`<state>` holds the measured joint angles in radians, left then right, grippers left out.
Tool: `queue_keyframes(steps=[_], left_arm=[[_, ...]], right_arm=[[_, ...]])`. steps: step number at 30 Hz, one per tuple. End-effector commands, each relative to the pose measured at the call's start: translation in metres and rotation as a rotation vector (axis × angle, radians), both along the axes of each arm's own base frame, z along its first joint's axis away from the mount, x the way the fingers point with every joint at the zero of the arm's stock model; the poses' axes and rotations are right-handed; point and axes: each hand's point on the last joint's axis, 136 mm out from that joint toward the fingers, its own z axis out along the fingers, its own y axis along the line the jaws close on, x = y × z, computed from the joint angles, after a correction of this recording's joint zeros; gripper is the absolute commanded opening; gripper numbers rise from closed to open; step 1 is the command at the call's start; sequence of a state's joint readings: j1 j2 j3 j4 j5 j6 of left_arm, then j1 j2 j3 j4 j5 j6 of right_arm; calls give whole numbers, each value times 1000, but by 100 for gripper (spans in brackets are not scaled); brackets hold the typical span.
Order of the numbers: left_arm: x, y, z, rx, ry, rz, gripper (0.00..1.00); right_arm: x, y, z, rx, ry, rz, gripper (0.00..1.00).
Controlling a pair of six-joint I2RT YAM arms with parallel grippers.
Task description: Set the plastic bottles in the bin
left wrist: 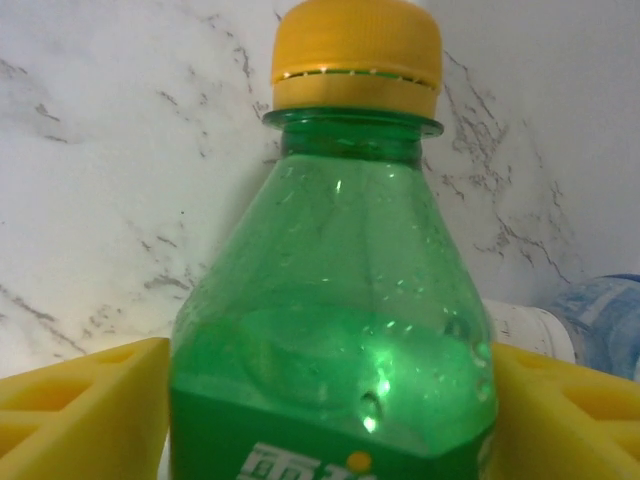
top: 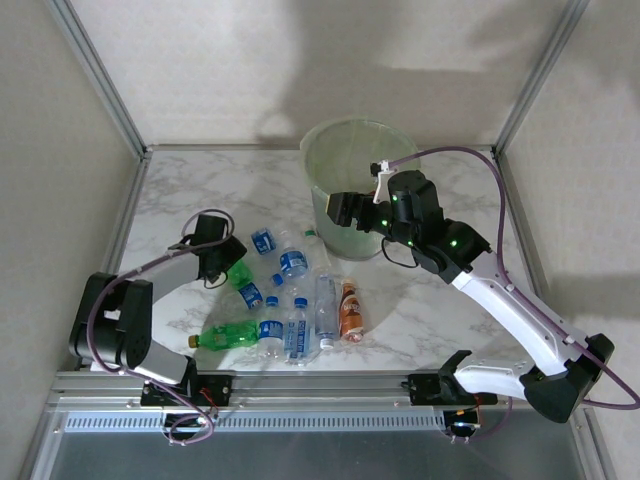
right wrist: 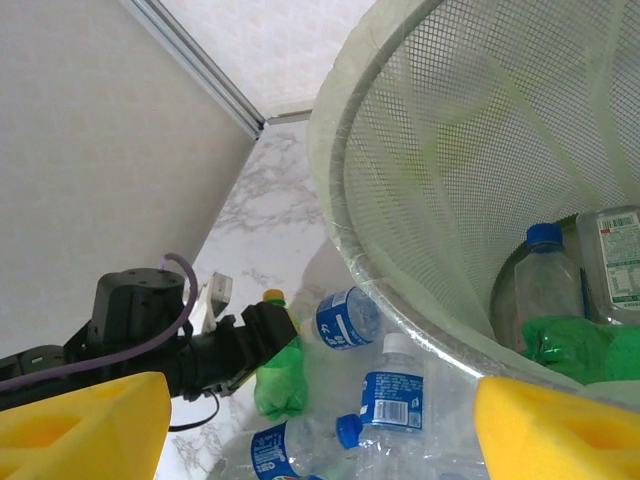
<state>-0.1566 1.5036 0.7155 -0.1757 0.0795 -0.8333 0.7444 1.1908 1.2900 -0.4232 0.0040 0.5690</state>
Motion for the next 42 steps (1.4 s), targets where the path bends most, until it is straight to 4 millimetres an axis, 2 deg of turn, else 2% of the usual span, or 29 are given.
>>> queue_keyframes(steps=[1,8,14,17,23,27,30,36,42], left_arm=[[2,-1,-5,2,-7,1,70],[9,-1,3,13,-17,-4,61],[9,0,32,22,-60,-15,58],[15,-5,69,-19,-152,-16,58],[34,-26,180,-165,-416,-58,58],[40,-57,244,-329,-565,-156,57],[38,-84,283,-447,-656,-246,56],[19,-133,351,-608,-824,-426,56],[1,-166,385,-743,-905,-533,57]], right_arm=[[-3,-4,3,0,-11,-10,79],[-4,-5,5,5,-11,-14,78],[-6,-3,7,19,-15,1,78],[-9,3,10,38,-17,34,78],[-21,30,18,48,-42,143,80],[-35,58,26,59,-65,244,84],[-42,72,32,67,-80,282,87],[-42,84,40,103,-77,312,90],[-36,90,43,105,-68,305,91]])
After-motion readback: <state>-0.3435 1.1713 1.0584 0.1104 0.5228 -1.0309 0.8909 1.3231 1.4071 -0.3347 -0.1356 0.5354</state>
